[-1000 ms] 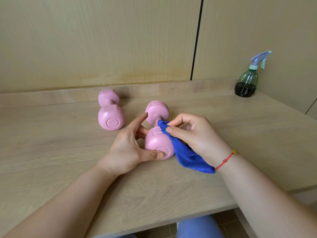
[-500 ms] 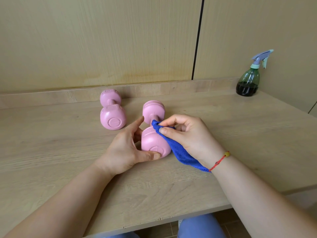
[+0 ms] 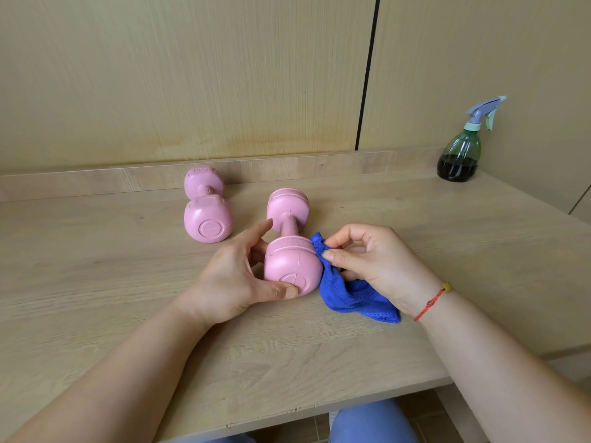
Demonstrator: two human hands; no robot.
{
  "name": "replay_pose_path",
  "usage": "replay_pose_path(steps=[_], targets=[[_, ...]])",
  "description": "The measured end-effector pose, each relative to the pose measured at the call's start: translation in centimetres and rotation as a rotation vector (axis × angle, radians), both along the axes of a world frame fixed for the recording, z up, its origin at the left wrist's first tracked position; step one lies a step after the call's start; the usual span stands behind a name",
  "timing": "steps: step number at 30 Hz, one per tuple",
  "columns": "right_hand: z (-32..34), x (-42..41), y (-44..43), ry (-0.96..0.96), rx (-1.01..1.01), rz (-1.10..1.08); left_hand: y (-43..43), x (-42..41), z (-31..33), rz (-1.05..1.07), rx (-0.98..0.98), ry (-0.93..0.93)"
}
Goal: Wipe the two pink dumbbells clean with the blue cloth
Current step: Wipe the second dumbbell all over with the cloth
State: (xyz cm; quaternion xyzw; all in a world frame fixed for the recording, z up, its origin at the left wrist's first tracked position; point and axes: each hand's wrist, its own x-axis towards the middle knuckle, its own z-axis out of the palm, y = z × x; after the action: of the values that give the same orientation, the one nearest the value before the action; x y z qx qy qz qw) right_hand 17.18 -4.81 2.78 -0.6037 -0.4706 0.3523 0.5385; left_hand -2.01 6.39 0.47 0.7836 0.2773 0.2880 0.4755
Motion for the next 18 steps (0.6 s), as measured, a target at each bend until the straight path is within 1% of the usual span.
replay_pose_path(steps=[4,8,10,12,18], targets=[[0.1,0.1,0.2,-0.02,-0.006,0.015,-0.1,0.1,0.0,0.0,-0.004,-0.016],[0.1,0.0,0.7,-0.098,-0.024,0.012,-0.2,0.2,0.1,-0.008,-0.008,-0.034],[0.0,0.0,1.1,-0.127,-0.022,-0.021,-0.2,0.1,0.1,-0.005,-0.004,-0.032],[-0.1,-0.1,1.3,-0.114,-0.005,-0.058,-0.1,0.1,0.2,-0.005,-0.008,-0.037],[-1.0,-1.4,1.9,-0.17,0.099,-0.181,-0.1,0.1,0.0,-0.013,-0.003,-0.039]])
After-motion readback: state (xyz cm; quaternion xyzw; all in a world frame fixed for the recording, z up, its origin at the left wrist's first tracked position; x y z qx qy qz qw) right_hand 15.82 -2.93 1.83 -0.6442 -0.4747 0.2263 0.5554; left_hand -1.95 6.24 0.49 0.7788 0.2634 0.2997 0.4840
